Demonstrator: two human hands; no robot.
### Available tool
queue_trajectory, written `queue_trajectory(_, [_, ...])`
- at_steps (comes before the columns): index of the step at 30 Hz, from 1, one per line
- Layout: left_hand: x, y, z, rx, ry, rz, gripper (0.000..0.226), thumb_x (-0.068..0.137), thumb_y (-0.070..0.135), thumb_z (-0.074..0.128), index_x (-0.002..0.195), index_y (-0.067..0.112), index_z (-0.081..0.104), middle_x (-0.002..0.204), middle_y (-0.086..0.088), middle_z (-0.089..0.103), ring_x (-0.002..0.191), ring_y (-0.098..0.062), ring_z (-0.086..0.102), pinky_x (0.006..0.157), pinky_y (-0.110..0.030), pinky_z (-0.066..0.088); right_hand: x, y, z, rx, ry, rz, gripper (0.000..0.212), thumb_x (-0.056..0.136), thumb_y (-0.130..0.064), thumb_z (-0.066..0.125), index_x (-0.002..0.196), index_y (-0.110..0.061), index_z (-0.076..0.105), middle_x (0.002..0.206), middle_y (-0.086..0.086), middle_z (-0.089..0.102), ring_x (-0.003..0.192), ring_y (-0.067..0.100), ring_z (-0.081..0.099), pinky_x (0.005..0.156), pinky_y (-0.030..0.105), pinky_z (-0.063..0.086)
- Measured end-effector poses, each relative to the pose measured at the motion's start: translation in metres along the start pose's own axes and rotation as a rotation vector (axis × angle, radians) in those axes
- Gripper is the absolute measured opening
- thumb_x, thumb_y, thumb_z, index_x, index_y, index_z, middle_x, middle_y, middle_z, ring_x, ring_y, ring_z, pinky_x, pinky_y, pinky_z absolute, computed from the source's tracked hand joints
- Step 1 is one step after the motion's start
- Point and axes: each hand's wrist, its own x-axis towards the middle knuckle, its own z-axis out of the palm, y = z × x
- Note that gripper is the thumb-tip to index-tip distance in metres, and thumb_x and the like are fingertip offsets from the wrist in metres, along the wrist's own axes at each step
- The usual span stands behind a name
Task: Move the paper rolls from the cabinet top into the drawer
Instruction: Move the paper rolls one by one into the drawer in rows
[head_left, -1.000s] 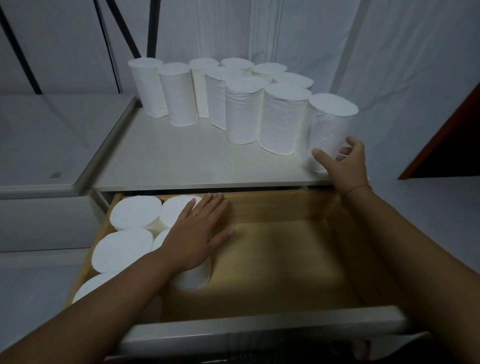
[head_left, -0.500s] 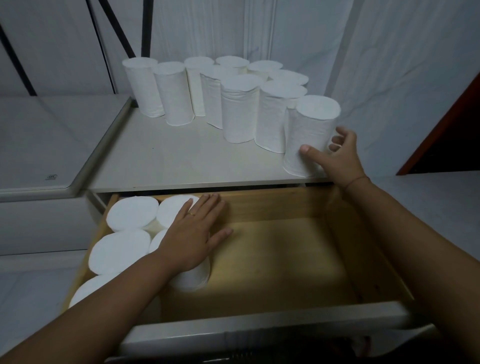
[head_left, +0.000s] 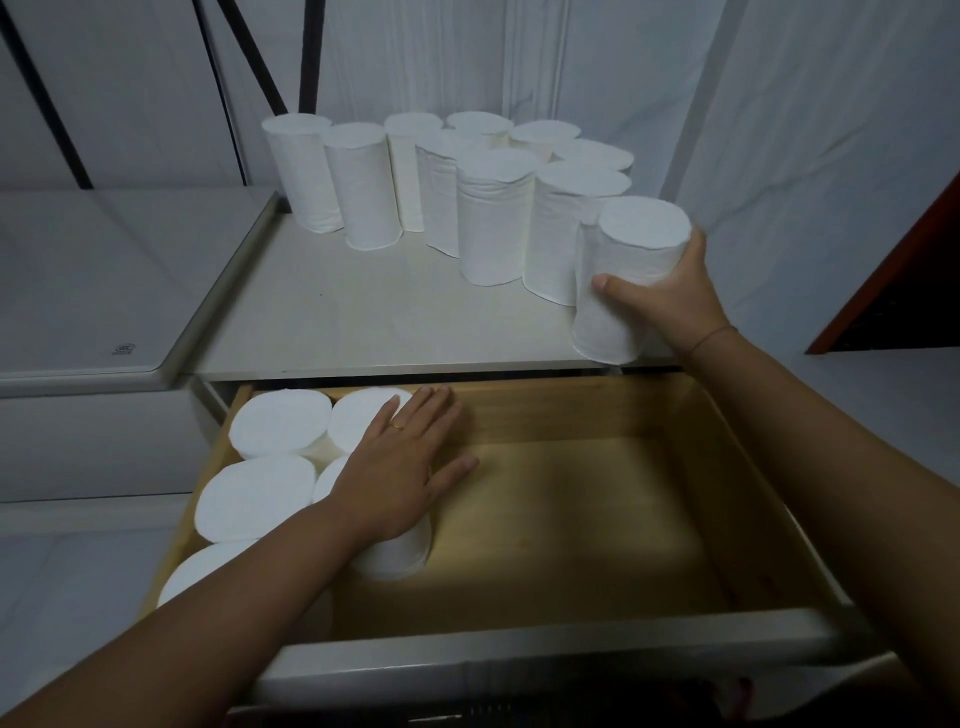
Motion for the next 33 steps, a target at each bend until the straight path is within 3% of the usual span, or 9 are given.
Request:
queue_trajectory(4, [-0.002, 0.000, -0.001, 0.000, 0.001, -0.003, 0.081, 0.083, 0.069, 0.003, 0.150, 0.026, 0.011, 0.159, 0.006, 0.001, 0.145, -0.007, -0.008, 0.119, -0.033, -0.004, -0.029, -0.006, 0.005, 0.020, -0.096, -0.025, 0.103, 0.061, -0.033, 0.084, 0.140, -0.026, 0.018, 0.136, -0.002, 0.039, 0.122, 0.017, 0.040, 0.103, 0.040, 0.039])
queue_trajectory(11, [-0.007, -0.008, -0.004, 0.013, -0.007, -0.049, 0.080, 0.084, 0.066, 0.009, 0.150, 0.022, 0.007, 0.159, 0.004, -0.004, 0.142, -0.005, -0.014, 0.116, -0.027, -0.009, -0.078, -0.016, 0.022, 0.148, -0.277, -0.104, 0.103, 0.056, -0.011, 0.086, 0.136, -0.021, 0.023, 0.124, -0.014, 0.045, 0.114, 0.000, 0.047, 0.089, 0.015, 0.046])
queue_trajectory(15, [-0.012, -0.018, -0.008, 0.002, -0.009, -0.076, 0.078, 0.086, 0.064, 0.013, 0.151, 0.021, 0.005, 0.159, 0.004, -0.005, 0.142, -0.005, -0.013, 0.117, -0.028, -0.007, -0.097, 0.001, 0.039, 0.118, -0.429, -0.124, 0.108, 0.054, -0.010, 0.088, 0.139, -0.017, 0.022, 0.134, -0.003, 0.043, 0.120, 0.007, 0.045, 0.092, 0.016, 0.046])
queue_trajectory(22, [-0.017, -0.025, -0.012, 0.001, 0.011, -0.100, 0.079, 0.085, 0.064, 0.009, 0.151, 0.021, 0.006, 0.159, 0.004, -0.002, 0.137, 0.000, -0.015, 0.112, -0.023, -0.012, -0.109, 0.046, 0.065, 0.014, -0.543, -0.132, 0.103, 0.052, -0.017, 0.090, 0.134, -0.023, 0.028, 0.131, -0.003, 0.043, 0.118, 0.008, 0.047, 0.084, 0.013, 0.049])
queue_trajectory(28, [-0.018, -0.026, -0.009, -0.007, 0.030, -0.100, 0.078, 0.086, 0.065, 0.008, 0.151, 0.023, 0.006, 0.159, 0.004, -0.001, 0.138, -0.001, -0.015, 0.112, -0.023, -0.011, -0.118, 0.069, 0.083, -0.017, -0.527, -0.099, 0.104, 0.053, -0.021, 0.089, 0.136, -0.024, 0.026, 0.133, -0.003, 0.041, 0.120, 0.012, 0.046, 0.094, 0.035, 0.049])
queue_trajectory(33, [-0.017, -0.027, -0.008, -0.003, 0.025, -0.101, 0.077, 0.086, 0.064, 0.008, 0.151, 0.023, 0.007, 0.159, 0.005, -0.001, 0.144, -0.007, -0.009, 0.114, -0.025, -0.010, -0.122, 0.073, 0.081, -0.037, -0.592, -0.086, 0.114, 0.054, -0.023, 0.089, 0.137, -0.037, 0.011, 0.136, -0.007, 0.035, 0.123, 0.006, 0.040, 0.093, 0.019, 0.043])
